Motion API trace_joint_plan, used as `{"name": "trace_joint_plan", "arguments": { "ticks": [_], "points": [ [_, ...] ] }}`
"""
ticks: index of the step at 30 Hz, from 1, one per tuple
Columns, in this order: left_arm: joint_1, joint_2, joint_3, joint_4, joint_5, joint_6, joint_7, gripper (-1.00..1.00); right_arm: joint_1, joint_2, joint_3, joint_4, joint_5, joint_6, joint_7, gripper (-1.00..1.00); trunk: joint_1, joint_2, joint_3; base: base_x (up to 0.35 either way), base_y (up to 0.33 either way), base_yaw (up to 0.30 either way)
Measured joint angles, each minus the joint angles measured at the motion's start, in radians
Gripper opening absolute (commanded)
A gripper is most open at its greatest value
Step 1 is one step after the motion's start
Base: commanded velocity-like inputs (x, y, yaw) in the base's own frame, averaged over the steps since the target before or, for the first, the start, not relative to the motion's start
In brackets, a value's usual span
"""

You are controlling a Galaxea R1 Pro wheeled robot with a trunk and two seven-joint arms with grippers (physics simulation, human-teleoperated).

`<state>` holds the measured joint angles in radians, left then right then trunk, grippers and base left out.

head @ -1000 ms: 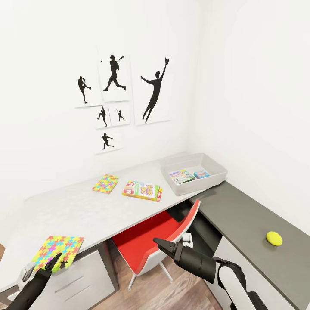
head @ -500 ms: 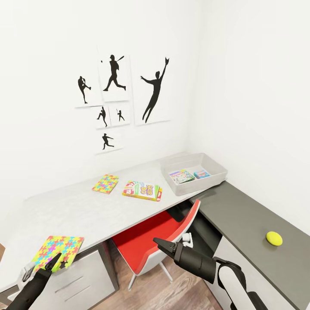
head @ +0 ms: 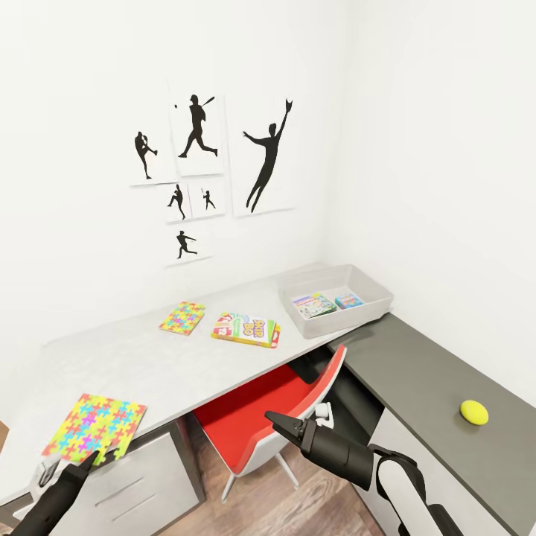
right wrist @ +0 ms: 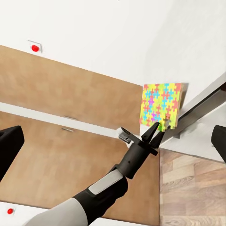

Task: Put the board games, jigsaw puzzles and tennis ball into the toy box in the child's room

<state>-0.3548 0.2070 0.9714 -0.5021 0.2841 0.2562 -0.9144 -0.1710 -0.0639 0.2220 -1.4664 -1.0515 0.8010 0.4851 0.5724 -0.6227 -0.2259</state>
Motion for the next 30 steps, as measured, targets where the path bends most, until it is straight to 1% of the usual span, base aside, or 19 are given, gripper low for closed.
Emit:
{"name": "trace_joint_plan", "arguments": {
  "ticks": [7,17,25,27,29,30],
  "points": [
    [0.0,0.001,-0.006,-0.001,-0.004,0.003,-0.018,-1.0,0.0,0.0,0.0,0.0,0.0,0.0,0.0,1.0,0.0,0.0,0.0,0.0,0.0,0.0],
    [0.0,0.007,-0.014,-0.01,-0.005,0.008,-0.023,-1.0,0.0,0.0,0.0,0.0,0.0,0.0,0.0,1.0,0.0,0.0,0.0,0.0,0.0,0.0],
    [-0.001,0.013,-0.018,-0.016,-0.012,0.045,-0.061,-1.0,0.0,0.0,-0.001,0.001,0.0,0.0,0.0,1.0,0.0,0.0,0.0,0.0,0.0,0.0],
    [-0.001,0.017,-0.026,-0.023,-0.013,0.05,-0.067,-1.0,0.0,0.0,0.0,0.001,0.0,0.0,0.0,1.0,0.0,0.0,0.0,0.0,0.0,0.0],
    [-0.001,0.021,-0.046,-0.034,-0.013,0.053,-0.071,-1.0,0.0,0.0,-0.001,0.001,0.0,0.0,0.0,1.0,0.0,0.0,0.0,0.0,0.0,0.0],
    [-0.001,0.023,-0.064,-0.041,-0.014,0.055,-0.073,-1.0,0.0,0.0,0.0,0.001,0.0,0.0,0.0,1.0,0.0,0.0,0.0,0.0,0.0,0.0]
  ]
}}
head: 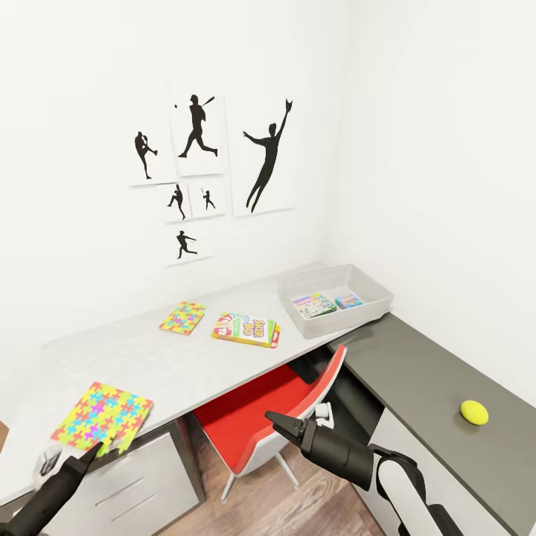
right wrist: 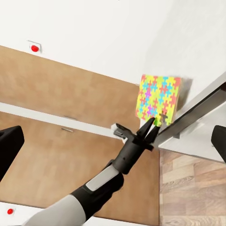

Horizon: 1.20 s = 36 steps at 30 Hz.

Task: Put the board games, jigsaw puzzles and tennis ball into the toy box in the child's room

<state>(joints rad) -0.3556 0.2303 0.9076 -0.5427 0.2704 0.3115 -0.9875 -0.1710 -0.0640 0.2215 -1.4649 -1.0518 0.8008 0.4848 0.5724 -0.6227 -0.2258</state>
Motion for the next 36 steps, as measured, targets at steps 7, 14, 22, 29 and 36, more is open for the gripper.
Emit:
{"name": "trace_joint_plan", "arguments": {
  "ticks": [7,14,22,29,36],
  "points": [
    [0.0,0.027,-0.053,-0.016,0.0,0.045,-0.058,-1.0,0.0,-0.001,0.0,0.0,0.0,-0.001,0.0,1.0,0.0,0.0,0.0,0.0,0.0,0.0],
    [0.0,0.042,-0.064,-0.068,-0.004,0.149,-0.14,-1.0,0.0,-0.001,-0.001,0.0,0.0,-0.001,0.001,1.0,0.0,0.0,0.0,0.0,0.0,0.0],
    [0.002,0.077,-0.247,-0.158,-0.022,0.249,-0.222,-1.0,0.0,-0.001,-0.001,0.0,0.0,-0.001,0.001,1.0,0.0,0.0,0.0,0.0,0.0,0.0],
    [0.001,0.108,-0.337,-0.176,-0.025,0.267,-0.312,-1.0,0.0,-0.001,-0.001,0.0,0.0,0.0,0.002,1.0,0.0,0.0,0.0,0.0,0.0,0.0],
    [-0.001,0.147,-0.369,-0.181,-0.025,0.274,-0.334,-1.0,0.0,-0.001,-0.003,0.0,0.0,-0.001,0.001,1.0,0.0,0.0,0.0,0.0,0.0,0.0]
  ]
}}
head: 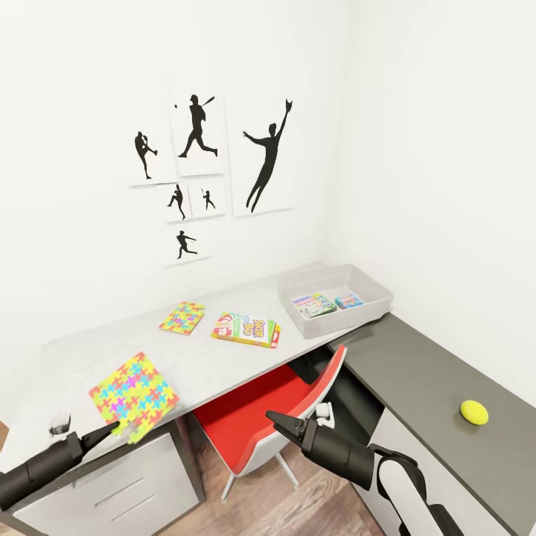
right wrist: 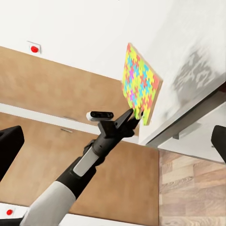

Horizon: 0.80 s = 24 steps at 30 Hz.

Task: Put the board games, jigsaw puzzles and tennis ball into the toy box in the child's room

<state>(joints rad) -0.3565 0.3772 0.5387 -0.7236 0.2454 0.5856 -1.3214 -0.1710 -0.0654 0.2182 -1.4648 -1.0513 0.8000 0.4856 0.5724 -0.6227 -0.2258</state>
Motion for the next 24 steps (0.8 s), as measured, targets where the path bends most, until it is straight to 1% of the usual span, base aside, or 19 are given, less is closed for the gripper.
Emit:
{"name": "trace_joint_plan", "arguments": {
  "ticks": [2,3,5,7,8,9,11,14,15,18,20,22,24],
  "points": [
    [0.0,0.01,-0.01,0.0,0.0,0.003,-0.003,-1.0,0.0,0.0,-0.001,0.0,0.0,0.0,-0.001,1.0,0.0,0.0,0.0,0.0,0.0,0.0],
    [0.0,0.019,-0.02,-0.003,0.001,0.006,-0.009,-1.0,0.0,0.0,-0.001,0.0,0.0,-0.001,-0.004,1.0,0.0,0.0,0.0,0.0,0.0,0.0],
    [0.0,0.027,-0.033,-0.013,0.001,0.011,-0.024,-1.0,0.0,0.0,-0.002,0.0,0.0,-0.001,-0.007,1.0,0.0,0.0,0.0,0.0,0.0,0.0],
    [0.0,0.036,-0.059,-0.05,-0.002,0.025,-0.057,-1.0,0.0,0.0,-0.003,0.0,0.0,-0.002,-0.01,1.0,0.0,0.0,0.0,0.0,0.0,0.0],
    [0.0,0.045,-0.074,-0.082,-0.009,0.042,-0.077,-1.0,0.0,0.0,-0.004,0.0,0.0,-0.003,-0.012,1.0,0.0,0.0,0.0,0.0,0.0,0.0],
    [0.001,0.051,-0.08,-0.097,-0.014,0.05,-0.085,-1.0,0.0,0.001,-0.004,0.0,0.0,-0.003,-0.012,1.0,0.0,0.0,0.0,0.0,0.0,0.0],
    [0.003,0.077,-0.099,-0.157,-0.023,0.099,-0.105,-1.0,0.0,0.001,-0.005,0.0,0.0,-0.005,-0.014,1.0,0.0,0.0,0.0,0.0,0.0,0.0],
    [0.009,0.093,-0.107,-0.207,-0.029,0.154,-0.114,-1.0,0.0,0.001,-0.005,0.0,0.0,-0.006,-0.015,1.0,0.0,0.0,0.0,0.0,0.0,0.0],
    [0.01,0.098,-0.108,-0.222,-0.03,0.174,-0.118,-1.0,0.0,0.001,-0.006,0.0,0.0,-0.007,-0.016,1.0,-0.004,0.007,0.003,0.0,0.0,0.0],
    [0.011,0.104,-0.109,-0.239,-0.03,0.208,-0.129,-1.0,0.0,-0.001,-0.008,-0.001,0.0,-0.008,-0.016,1.0,-0.015,0.028,0.012,0.0,0.0,0.0],
    [0.007,0.106,-0.109,-0.248,-0.031,0.248,-0.135,-1.0,0.0,-0.003,-0.013,-0.002,0.0,-0.008,-0.016,1.0,-0.023,0.042,0.019,0.0,0.0,0.0],
    [0.004,0.109,-0.11,-0.259,-0.031,0.31,-0.141,-1.0,0.0,-0.002,-0.021,-0.003,0.0,-0.01,-0.015,1.0,-0.031,0.056,0.025,0.0,0.0,0.0],
    [0.002,0.109,-0.11,-0.262,-0.031,0.336,-0.148,-1.0,0.0,-0.002,-0.026,-0.002,0.0,-0.01,-0.014,1.0,-0.038,0.07,0.031,0.0,0.0,0.0]
  ]
}}
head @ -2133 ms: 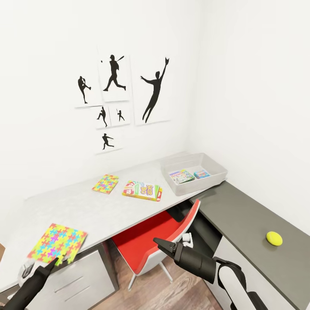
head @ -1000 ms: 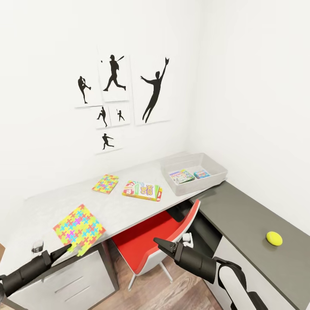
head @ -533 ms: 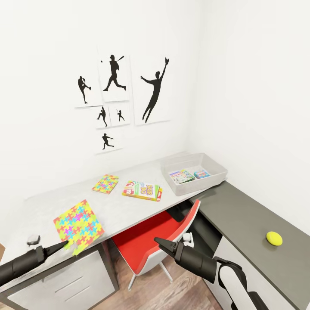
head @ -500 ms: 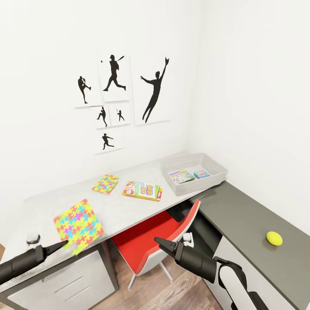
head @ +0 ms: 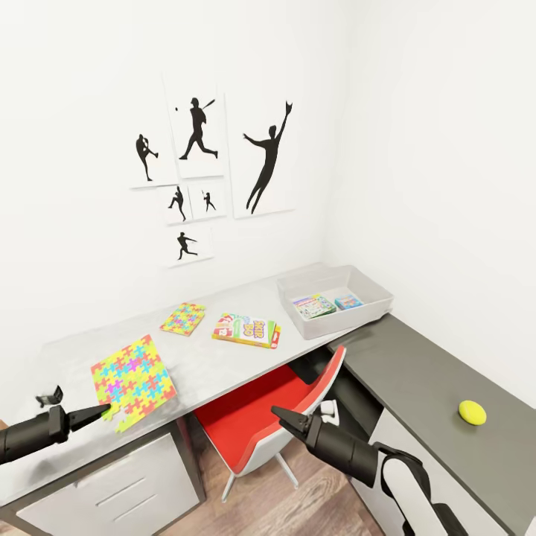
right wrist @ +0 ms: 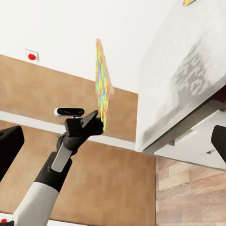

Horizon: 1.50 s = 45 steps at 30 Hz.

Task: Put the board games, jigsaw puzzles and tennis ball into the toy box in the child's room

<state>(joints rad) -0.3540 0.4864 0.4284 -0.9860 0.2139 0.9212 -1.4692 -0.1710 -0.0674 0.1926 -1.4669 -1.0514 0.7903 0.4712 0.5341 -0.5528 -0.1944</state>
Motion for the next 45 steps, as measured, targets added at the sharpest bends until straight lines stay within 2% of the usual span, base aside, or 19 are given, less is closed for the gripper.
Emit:
{"name": "trace_joint_plan", "arguments": {
  "ticks": [4,8,12,17,22,31,45],
  "points": [
    [-0.001,0.002,0.0,-0.007,-0.001,0.019,-0.008,-1.0,0.0,-0.003,-0.006,0.001,-0.001,0.002,0.005,1.0,-0.015,0.028,0.013,0.0,0.0,0.0],
    [-0.001,0.017,-0.001,-0.011,0.001,0.027,-0.036,-1.0,0.0,-0.006,-0.008,0.002,-0.001,0.004,0.006,1.0,-0.031,0.056,0.025,0.0,0.0,0.0],
    [-0.001,0.03,-0.033,-0.012,0.001,0.031,-0.097,-1.0,0.0,-0.004,-0.009,0.002,-0.002,0.006,0.002,1.0,-0.046,0.084,0.038,0.0,0.0,0.0],
    [-0.001,0.06,-0.079,-0.012,0.002,0.035,-0.097,-1.0,0.001,-0.001,-0.009,0.002,-0.002,0.003,0.004,1.0,-0.065,0.119,0.054,-0.028,0.0,0.0],
    [-0.001,0.071,-0.088,-0.012,0.003,0.037,-0.098,-1.0,0.001,0.001,-0.009,0.002,-0.001,0.002,0.002,1.0,-0.084,0.155,0.069,-0.19,0.0,0.0],
    [-0.001,0.075,-0.11,-0.013,0.003,0.038,-0.097,-1.0,0.002,0.0,-0.016,0.002,-0.004,-0.001,0.003,1.0,-0.085,0.155,0.07,-0.054,0.0,0.0],
    [-0.002,0.076,-0.116,-0.012,0.002,0.038,-0.097,-1.0,0.002,0.0,-0.036,0.0,-0.006,0.001,0.012,1.0,-0.085,0.155,0.072,-0.003,0.0,-0.058]
  ]
}}
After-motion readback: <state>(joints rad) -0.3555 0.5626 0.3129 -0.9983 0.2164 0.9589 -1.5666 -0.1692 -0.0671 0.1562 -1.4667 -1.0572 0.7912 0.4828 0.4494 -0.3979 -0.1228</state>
